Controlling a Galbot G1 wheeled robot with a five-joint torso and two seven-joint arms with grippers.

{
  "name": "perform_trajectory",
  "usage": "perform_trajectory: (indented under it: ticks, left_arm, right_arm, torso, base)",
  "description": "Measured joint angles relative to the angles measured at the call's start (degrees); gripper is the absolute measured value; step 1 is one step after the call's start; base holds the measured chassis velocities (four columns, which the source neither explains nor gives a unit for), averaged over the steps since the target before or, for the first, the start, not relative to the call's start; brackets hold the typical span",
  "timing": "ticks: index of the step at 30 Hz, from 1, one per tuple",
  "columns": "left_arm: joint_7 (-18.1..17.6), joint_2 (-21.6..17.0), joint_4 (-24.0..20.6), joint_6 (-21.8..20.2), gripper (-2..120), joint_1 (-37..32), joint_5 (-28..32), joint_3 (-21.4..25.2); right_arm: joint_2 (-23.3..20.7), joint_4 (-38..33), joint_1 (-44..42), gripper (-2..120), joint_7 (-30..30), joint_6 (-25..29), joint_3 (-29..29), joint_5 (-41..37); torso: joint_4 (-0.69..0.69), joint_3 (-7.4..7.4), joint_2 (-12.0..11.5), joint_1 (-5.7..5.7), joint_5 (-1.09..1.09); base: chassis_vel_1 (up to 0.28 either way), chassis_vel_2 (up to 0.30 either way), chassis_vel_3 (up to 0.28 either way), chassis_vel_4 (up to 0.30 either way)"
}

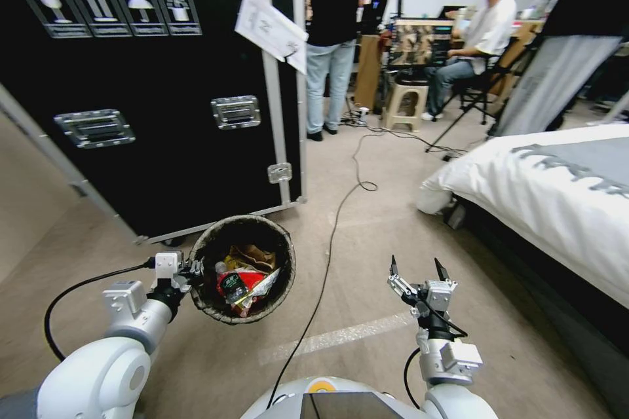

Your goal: Pick up the trash bin, then pick up the garbage from the floor and place it into the trash bin.

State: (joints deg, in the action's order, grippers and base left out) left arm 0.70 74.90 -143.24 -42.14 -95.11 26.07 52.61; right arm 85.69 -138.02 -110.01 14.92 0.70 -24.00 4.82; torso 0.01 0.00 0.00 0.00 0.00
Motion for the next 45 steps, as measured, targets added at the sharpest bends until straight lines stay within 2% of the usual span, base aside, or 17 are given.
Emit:
perform_trajectory:
  ticks: [7,12,14,15,17,19,24,33,39,45]
  left_arm:
    - [-1.15,0.64,0.00,0.00,1,-0.22,-0.05,-0.54]
    - [-5.88,2.07,0.00,0.00,1,-1.15,0.23,-1.28]
    - [-6.51,2.17,0.00,0.00,1,-1.22,0.39,-1.29]
    - [-9.05,2.45,0.00,0.00,1,-1.54,1.05,-1.34]
    - [-10.14,2.54,0.00,0.00,1,-1.73,1.38,-1.39]
    - [-12.91,2.84,0.00,0.00,1,-2.23,2.33,-1.83]
    - [-15.49,3.42,0.00,0.00,1,-2.83,2.70,-2.41]
    - [-16.66,4.19,0.28,0.00,1,-3.55,3.00,-2.63]
    - [-19.09,4.53,3.11,0.00,1,-4.47,4.79,-2.81]
    - [-19.28,4.18,5.21,0.01,1,-4.81,5.09,-2.72]
  right_arm:
    - [0.27,0.01,-0.16,100,0.00,0.01,0.01,0.31]
    - [0.42,0.03,-0.25,100,0.00,0.01,0.12,0.66]
    - [0.43,0.03,-0.26,100,0.01,0.01,0.12,0.66]
    - [0.43,0.04,-0.27,100,0.00,0.00,0.13,0.67]
    - [0.43,0.06,-0.27,100,0.00,0.00,0.14,0.68]
    - [0.42,0.15,-0.29,100,0.00,-0.02,0.25,0.71]
    - [0.41,0.28,-0.29,100,0.00,-0.05,0.37,0.79]
    - [0.41,0.38,-0.31,100,0.00,-0.08,0.45,0.85]
    - [0.23,0.75,-0.37,100,0.00,-0.09,0.55,0.87]
    - [0.14,1.28,-0.19,100,0.00,-0.12,0.80,0.92]
  torso:
    - [-0.04,0.00,0.00,0.00,0.00]
    - [-0.02,0.00,0.00,0.00,0.00]
    - [-0.02,0.00,0.00,0.00,0.00]
    - [-0.02,0.00,0.00,0.00,0.00]
    - [-0.02,0.00,0.00,0.00,0.00]
    - [-0.02,0.00,0.00,0.00,0.00]
    - [-0.02,0.00,0.00,0.00,0.00]
    - [-0.01,0.00,0.00,0.00,0.01]
    - [-0.01,0.00,0.00,0.00,0.01]
    - [-0.03,0.00,0.00,0.00,0.01]
  base:
    - [0.016,0.013,0.010,0.016]
    - [0.000,0.000,0.000,0.000]
    - [0.000,0.000,0.000,0.000]
    - [0.000,0.000,0.000,0.000]
    - [0.000,0.000,0.000,0.000]
    - [0.000,0.000,0.000,0.000]
    - [0.000,0.000,0.000,0.000]
    - [0.000,0.000,0.000,0.000]
    - [0.000,0.000,0.000,0.000]
    - [0.000,0.000,0.000,0.000]
